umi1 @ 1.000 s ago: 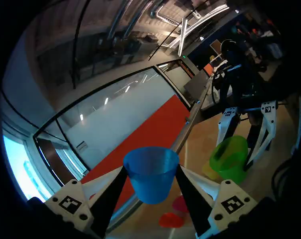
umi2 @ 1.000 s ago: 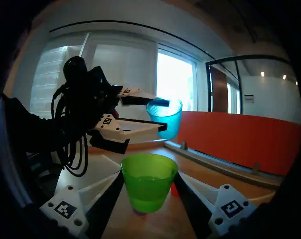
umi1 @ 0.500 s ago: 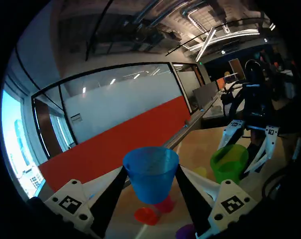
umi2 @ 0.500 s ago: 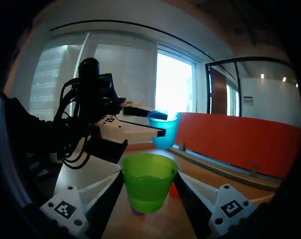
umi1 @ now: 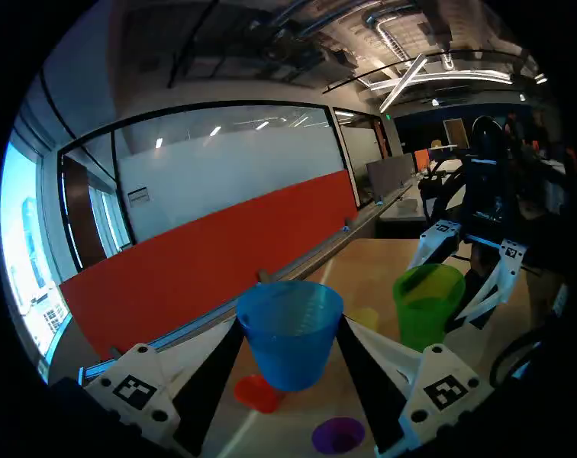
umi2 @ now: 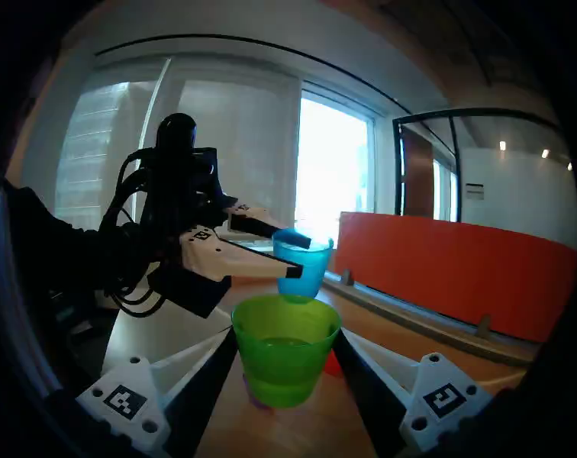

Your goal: Pour water

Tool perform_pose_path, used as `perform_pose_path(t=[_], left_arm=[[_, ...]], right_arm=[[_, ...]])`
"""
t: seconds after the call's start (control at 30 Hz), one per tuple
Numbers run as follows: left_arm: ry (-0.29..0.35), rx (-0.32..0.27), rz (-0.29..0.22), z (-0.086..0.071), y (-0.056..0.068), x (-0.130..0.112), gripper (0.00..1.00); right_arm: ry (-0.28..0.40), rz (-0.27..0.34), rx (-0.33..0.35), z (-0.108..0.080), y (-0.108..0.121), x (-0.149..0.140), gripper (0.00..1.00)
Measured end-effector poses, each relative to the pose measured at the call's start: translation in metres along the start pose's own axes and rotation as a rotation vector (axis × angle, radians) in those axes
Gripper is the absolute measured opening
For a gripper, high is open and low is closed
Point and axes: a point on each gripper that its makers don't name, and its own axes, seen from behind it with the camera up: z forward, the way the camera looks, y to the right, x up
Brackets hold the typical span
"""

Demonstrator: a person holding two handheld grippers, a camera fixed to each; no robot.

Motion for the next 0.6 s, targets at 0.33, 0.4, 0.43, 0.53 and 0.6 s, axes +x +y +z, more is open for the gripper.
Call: perform_pose_path(t=[0.33,0.4,0.43,0.53,0.6], left_arm=[[-0.057,-0.034,-0.031,-0.005,0.012,-0.019,0.86],[-0.072,-0.041,-0.033,-0.006,0.015,-0.023,0.86],[-0.080,-0.045,-0.033,-0.006,0.016,-0.026,0.86],[-0.107,-0.063,-0.034,-0.008,0.023,-0.034,0.86],[-0.124,-0.076,-0.035,-0.010,0.029,-0.039,0.86]], right_arm=[[-0.055,-0.013,-0.008,-0.007,0.004,-0.007,0.90],[-0.070,-0.014,-0.010,-0.009,0.005,-0.010,0.90],[-0.079,-0.014,-0.012,-0.011,0.006,-0.012,0.90],[-0.106,-0.013,-0.017,-0.014,0.009,-0.018,0.90],[-0.124,-0.011,-0.020,-0.016,0.011,-0.022,0.90]])
